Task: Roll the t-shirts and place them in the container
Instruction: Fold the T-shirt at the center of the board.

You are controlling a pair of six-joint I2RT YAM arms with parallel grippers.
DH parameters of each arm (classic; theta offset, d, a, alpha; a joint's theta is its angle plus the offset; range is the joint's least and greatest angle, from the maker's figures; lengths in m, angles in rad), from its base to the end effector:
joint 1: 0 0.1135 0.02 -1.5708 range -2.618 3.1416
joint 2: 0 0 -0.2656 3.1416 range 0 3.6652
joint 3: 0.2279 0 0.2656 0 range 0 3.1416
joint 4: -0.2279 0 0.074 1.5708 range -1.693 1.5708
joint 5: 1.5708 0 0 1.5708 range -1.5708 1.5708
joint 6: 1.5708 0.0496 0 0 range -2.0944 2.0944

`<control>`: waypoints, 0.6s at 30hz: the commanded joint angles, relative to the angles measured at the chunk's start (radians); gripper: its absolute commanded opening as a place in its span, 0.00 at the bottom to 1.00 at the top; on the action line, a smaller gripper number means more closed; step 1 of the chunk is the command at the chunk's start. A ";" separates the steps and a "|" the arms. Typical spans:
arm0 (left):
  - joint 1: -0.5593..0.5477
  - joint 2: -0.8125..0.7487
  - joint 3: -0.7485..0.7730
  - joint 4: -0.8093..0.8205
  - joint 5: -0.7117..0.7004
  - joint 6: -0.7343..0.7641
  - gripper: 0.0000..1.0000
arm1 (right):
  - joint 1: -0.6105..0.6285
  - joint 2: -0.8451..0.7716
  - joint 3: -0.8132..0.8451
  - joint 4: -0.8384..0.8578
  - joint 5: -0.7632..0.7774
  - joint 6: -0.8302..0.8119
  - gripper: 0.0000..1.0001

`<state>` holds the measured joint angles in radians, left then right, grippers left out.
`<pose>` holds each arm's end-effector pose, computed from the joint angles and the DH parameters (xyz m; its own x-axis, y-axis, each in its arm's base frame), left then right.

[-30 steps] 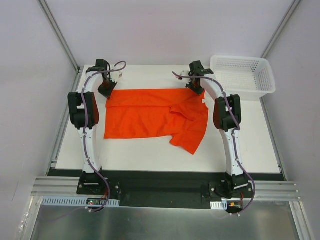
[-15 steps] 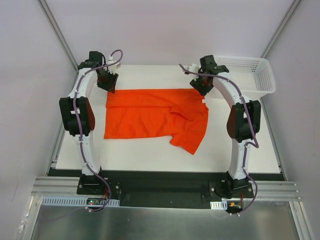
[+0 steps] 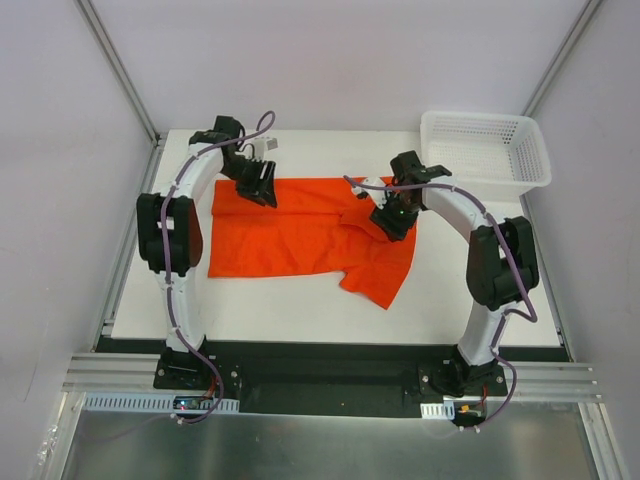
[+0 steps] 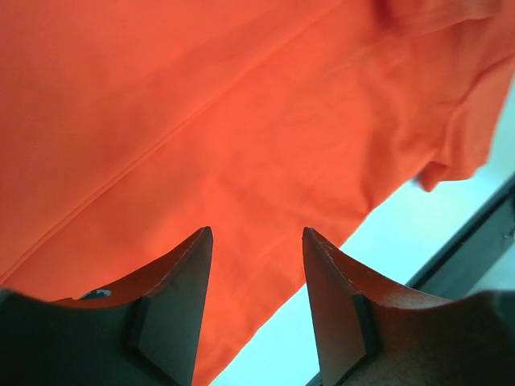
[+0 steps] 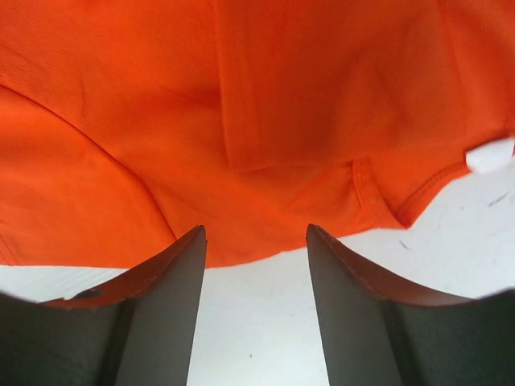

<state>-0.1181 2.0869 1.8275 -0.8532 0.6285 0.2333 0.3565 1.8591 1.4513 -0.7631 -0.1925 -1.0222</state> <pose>0.4603 -0.0840 0.2338 -0.7847 0.2814 -0.5523 0.5499 0.7273 -0.4107 0.3758 0.1501 0.2076 -0.0983 -0.9303 -0.3534 -0.9516 0.1918 -0.2403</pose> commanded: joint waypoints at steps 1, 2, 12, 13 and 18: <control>-0.060 0.053 0.058 -0.017 0.143 -0.086 0.49 | 0.035 -0.032 -0.011 0.057 -0.038 -0.055 0.58; -0.063 0.056 0.058 -0.015 0.145 -0.094 0.49 | 0.041 -0.028 -0.011 0.064 -0.035 -0.059 0.59; -0.009 0.013 -0.023 -0.007 0.102 -0.088 0.47 | 0.070 0.041 -0.011 0.087 0.001 -0.082 0.57; -0.002 0.006 -0.033 -0.007 0.097 -0.085 0.47 | 0.073 0.058 -0.005 0.088 0.005 -0.085 0.56; 0.038 -0.019 -0.066 -0.007 0.066 -0.071 0.47 | 0.090 0.103 0.020 0.093 0.031 -0.093 0.55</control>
<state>-0.1036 2.1464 1.7855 -0.8467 0.7193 0.1543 0.4271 1.9324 1.4418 -0.6754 -0.1768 -1.0866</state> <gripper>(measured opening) 0.469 0.552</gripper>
